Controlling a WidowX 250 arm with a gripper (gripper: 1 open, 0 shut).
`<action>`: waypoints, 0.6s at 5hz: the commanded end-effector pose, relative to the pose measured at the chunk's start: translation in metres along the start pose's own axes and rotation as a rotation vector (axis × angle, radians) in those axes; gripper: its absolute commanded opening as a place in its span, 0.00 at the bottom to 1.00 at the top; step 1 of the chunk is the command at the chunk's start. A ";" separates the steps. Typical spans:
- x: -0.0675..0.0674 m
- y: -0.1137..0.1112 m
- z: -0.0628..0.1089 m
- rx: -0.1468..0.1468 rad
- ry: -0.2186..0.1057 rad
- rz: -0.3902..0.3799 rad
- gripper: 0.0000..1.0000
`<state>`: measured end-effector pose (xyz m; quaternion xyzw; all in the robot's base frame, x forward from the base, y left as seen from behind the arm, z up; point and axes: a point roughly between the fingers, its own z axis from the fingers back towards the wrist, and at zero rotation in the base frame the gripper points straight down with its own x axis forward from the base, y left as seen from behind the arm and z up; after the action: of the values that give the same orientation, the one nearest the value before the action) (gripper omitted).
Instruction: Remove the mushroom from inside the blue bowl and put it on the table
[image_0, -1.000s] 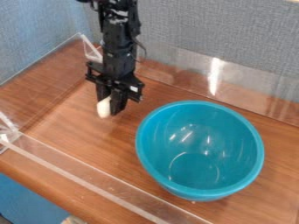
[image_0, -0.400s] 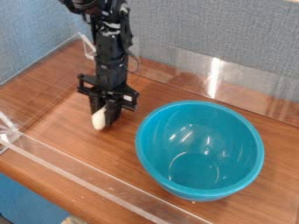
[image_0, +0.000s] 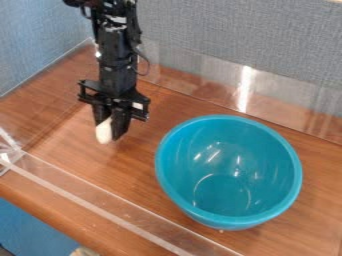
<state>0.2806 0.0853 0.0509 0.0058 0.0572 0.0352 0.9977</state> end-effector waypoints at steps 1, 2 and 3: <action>0.003 0.004 0.029 0.013 -0.064 -0.082 0.00; 0.004 0.002 0.037 0.013 -0.057 -0.176 0.00; 0.009 -0.010 0.029 0.010 -0.046 -0.223 0.00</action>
<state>0.2822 0.0739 0.0581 -0.0086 0.0728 -0.0704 0.9948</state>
